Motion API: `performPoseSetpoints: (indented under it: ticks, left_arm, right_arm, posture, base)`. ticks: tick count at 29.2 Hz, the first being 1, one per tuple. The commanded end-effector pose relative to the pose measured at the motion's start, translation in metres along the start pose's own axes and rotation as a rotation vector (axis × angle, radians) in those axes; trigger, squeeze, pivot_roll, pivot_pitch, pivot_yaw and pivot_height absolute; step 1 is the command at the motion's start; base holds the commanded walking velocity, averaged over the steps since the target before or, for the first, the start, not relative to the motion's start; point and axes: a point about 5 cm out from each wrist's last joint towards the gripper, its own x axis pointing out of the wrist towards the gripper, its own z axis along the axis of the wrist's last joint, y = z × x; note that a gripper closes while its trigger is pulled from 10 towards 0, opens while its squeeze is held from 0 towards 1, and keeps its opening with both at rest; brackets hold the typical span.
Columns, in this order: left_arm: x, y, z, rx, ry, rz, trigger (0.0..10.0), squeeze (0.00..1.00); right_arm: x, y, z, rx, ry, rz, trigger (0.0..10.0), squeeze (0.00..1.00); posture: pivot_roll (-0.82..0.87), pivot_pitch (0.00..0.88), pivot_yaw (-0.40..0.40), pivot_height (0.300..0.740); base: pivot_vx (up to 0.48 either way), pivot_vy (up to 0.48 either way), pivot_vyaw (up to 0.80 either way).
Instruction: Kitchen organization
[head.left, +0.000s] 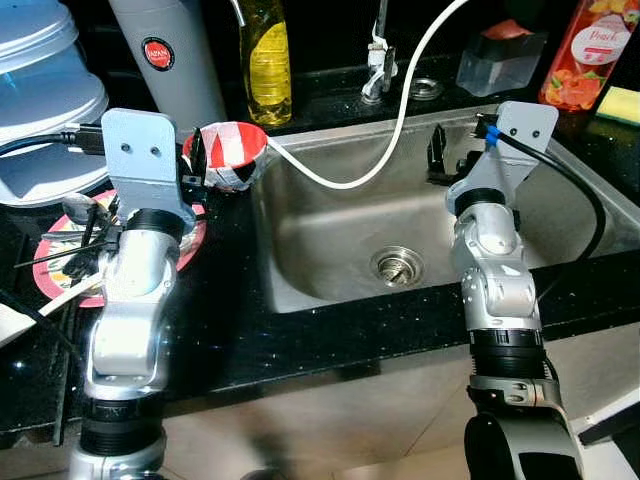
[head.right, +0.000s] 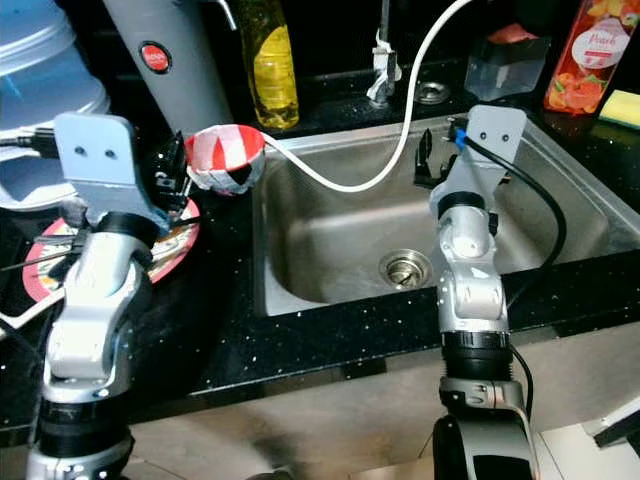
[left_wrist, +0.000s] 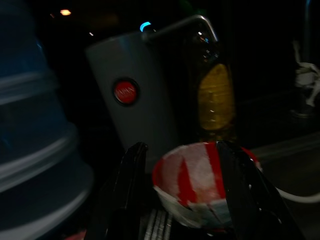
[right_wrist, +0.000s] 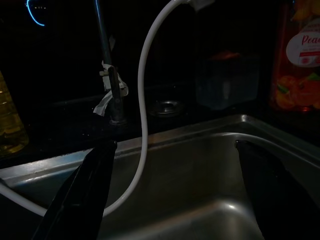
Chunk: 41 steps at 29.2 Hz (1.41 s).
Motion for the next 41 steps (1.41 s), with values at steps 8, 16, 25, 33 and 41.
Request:
performPoseSetpoints:
  ticks: [8, 16, 25, 33, 41]
  left_arm:
    - [-0.009, -0.011, -0.02, -0.19, 0.137, -0.023, 10.0, 0.0]
    - [-0.007, -0.015, -0.013, -0.147, 0.108, -0.042, 10.0, 0.0]
    - [-0.008, -0.012, -0.013, -0.139, 0.116, -0.028, 10.0, 0.0]
    - [-0.009, -0.014, -0.014, -0.119, 0.116, -0.038, 10.0, 0.0]
    - [-0.009, -0.011, -0.013, -0.11, 0.108, -0.017, 10.0, 0.0]
  right_arm:
    - [-0.011, 0.032, -0.006, 0.032, 0.033, 0.138, 10.0, 0.0]
    - [-0.014, 0.048, -0.007, 0.066, 0.028, 0.172, 10.0, 0.0]
    - [-0.014, 0.05, -0.005, 0.074, 0.024, 0.178, 10.0, 0.0]
    - [-0.016, 0.053, -0.009, 0.084, 0.036, 0.183, 10.0, 0.0]
    - [-0.016, 0.058, -0.009, 0.089, 0.041, 0.204, 10.0, 0.0]
  posture:
    - [0.05, 0.0, 0.08, 0.74]
    - [0.07, 0.0, 0.081, 0.74]
    - [0.08, 0.0, 0.083, 0.74]
    - [0.09, 0.0, 0.079, 0.74]
    - [0.09, 0.0, 0.074, 0.74]
  base:
    - [0.0, 0.0, 0.0]
    - [0.0, 0.0, 0.0]
    - [0.0, 0.0, 0.0]
    - [0.0, 0.0, 0.0]
    - [0.0, 0.0, 0.0]
